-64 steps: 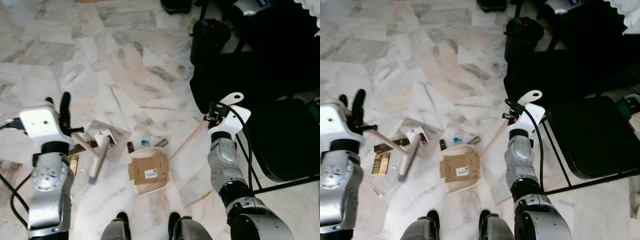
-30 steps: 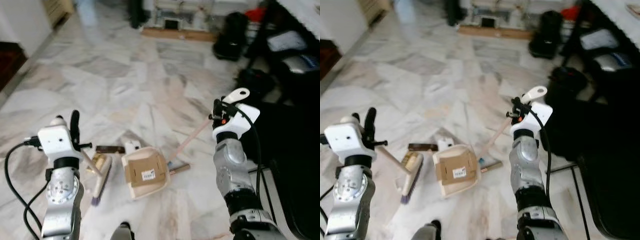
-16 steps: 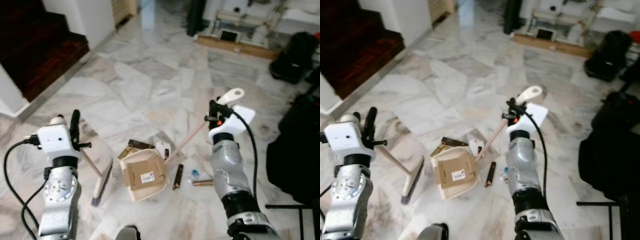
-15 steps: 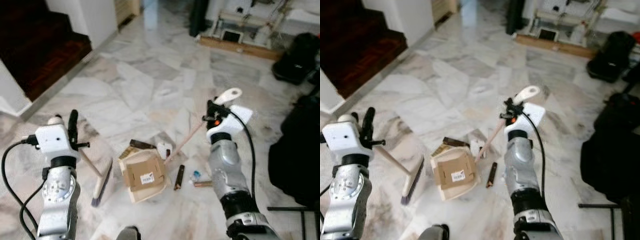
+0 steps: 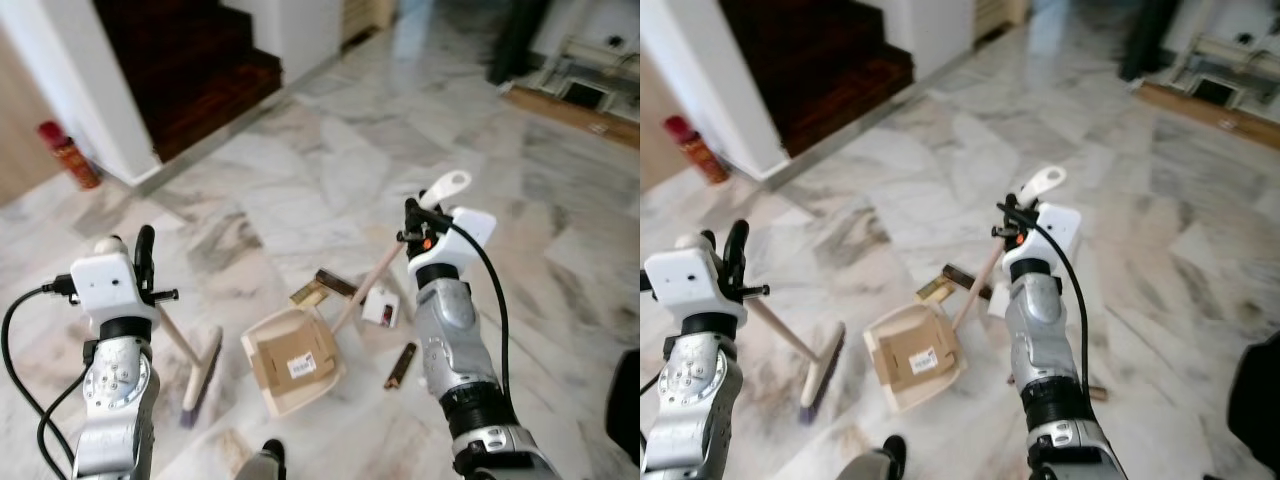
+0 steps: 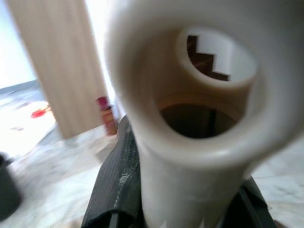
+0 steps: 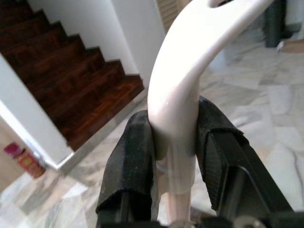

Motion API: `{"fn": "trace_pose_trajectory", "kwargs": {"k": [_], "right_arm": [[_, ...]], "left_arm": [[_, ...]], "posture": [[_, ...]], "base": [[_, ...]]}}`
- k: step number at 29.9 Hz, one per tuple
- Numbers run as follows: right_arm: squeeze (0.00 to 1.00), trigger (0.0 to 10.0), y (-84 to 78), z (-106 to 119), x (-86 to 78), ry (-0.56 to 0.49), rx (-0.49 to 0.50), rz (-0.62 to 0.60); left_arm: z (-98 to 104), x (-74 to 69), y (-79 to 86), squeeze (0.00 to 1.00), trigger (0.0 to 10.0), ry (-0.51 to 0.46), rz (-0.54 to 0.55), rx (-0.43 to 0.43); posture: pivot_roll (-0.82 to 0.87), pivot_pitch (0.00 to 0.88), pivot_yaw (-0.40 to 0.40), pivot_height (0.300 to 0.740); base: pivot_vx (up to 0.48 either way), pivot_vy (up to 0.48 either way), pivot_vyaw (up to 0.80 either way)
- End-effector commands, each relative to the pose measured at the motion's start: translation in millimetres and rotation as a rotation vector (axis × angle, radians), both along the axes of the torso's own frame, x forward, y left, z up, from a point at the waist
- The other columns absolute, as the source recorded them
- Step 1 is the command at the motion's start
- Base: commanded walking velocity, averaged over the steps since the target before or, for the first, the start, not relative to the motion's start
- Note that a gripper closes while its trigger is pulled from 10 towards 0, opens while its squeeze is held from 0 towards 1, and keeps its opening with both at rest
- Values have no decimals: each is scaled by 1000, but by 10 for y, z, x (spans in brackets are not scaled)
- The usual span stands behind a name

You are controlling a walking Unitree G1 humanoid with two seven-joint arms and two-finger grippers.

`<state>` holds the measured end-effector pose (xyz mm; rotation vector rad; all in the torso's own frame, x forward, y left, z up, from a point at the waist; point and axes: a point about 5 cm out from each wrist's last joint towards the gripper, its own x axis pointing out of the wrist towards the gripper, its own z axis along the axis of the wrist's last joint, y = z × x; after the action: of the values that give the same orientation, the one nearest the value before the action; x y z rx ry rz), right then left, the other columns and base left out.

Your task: Sweep floor

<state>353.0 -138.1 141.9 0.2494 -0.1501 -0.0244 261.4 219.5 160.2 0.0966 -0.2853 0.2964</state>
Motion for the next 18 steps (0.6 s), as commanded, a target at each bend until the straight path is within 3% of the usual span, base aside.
{"fn": "trace_pose_trajectory", "kwargs": {"k": [1, 6, 18], "right_arm": [[0, 10000, 22, 169, 19, -60, 33, 3], [0, 10000, -35, 127, 11, -28, 87, -17], [0, 10000, 28, 126, 19, -11, 111, 9]], "left_arm": [[107, -28, 4, 0, 10000, -44, 11, 15], [94, -37, -32, 0, 10000, -36, 4, 4], [97, -30, -23, 0, 10000, -27, 15, 5]], "posture": [[73, 193, -50, 740], [66, 205, -50, 740], [79, 220, -44, 740]], "base": [[0, 0, 0], [0, 354, 0], [0, 393, 0]]}}
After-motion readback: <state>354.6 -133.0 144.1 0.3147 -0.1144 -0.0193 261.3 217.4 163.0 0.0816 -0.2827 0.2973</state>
